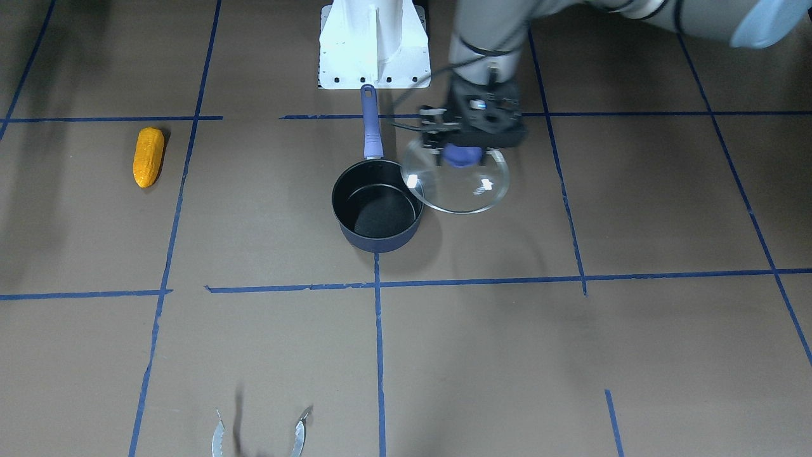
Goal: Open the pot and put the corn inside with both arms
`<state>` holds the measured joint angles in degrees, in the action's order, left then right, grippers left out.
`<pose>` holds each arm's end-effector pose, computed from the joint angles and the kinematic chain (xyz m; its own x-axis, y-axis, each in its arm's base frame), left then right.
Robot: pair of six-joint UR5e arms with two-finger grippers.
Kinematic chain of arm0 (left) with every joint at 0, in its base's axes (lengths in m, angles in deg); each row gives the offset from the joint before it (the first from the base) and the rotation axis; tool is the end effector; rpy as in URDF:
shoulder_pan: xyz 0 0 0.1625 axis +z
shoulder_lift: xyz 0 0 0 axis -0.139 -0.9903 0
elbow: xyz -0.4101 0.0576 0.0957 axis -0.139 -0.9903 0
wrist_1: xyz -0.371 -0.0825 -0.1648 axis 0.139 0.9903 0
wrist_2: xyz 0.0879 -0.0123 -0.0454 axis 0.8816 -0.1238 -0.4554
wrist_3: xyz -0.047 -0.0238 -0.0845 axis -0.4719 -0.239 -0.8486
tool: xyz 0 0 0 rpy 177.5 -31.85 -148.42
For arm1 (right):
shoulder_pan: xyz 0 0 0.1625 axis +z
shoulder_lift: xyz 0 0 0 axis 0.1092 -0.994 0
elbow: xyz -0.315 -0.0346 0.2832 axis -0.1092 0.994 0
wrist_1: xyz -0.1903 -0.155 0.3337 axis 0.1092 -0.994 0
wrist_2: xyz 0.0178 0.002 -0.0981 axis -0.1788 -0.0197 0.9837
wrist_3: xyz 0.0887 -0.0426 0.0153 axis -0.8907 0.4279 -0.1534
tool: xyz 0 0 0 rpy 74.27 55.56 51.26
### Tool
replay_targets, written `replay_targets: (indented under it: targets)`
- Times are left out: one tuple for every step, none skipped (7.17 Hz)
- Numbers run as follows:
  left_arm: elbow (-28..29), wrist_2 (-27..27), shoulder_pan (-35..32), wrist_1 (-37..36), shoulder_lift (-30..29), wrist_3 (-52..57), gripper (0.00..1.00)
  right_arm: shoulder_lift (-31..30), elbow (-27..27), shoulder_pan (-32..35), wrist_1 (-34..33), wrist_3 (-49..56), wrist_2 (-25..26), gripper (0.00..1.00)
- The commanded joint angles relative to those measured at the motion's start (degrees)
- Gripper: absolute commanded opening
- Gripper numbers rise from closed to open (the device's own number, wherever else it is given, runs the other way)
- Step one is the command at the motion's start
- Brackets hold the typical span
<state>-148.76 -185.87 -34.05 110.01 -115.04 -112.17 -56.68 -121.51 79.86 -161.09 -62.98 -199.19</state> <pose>0.3825 -0.4709 0.1649 0.7000 0.0457 -0.7126 0.0441 0.9933 0.1071 0.0270 -0.4339 0.5941 0.6293 -0.0816 0.7729 0.0570 0.9966 0.0588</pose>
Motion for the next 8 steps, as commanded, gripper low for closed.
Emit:
replay_targets:
  targets:
    - [-2.04,-1.14,-1.37,1.09,8.68,5.96,0.0,0.04,-0.38,-1.31,-0.04,-0.02,-0.54,1.0]
    - [-1.16,-2.01,-0.85,1.09,10.7,5.01,0.0,0.04,-0.38,-1.67,-0.04,-0.02,-0.63,1.0]
    - [2.59,-8.63,-0.67,2.14,10.99,4.48,0.0,0.04,-0.38,-1.93,0.05,-0.02,-0.63,1.0]
    - [5.84,-10.96,-0.67,5.45,10.9,4.38,0.0,0.04,-0.38,-2.11,-0.03,-0.02,-0.72,1.0]
    - [8.31,-10.99,-0.5,9.66,11.07,3.25,0.0,0.04,-0.47,-2.28,-0.04,0.07,-0.72,1.0]
    - [9.82,-10.99,-0.23,13.79,12.12,2.02,0.0,0.04,-0.47,-2.46,0.05,0.07,-0.72,1.0]
    - [10.53,-10.9,0.21,14.79,12.22,1.4,0.0,0.04,-0.82,-2.55,0.05,0.07,-0.72,1.0]
    - [11.84,-10.81,0.64,16.72,12.22,1.31,0.0,0.04,-0.82,-2.81,0.05,0.07,-0.72,1.0]
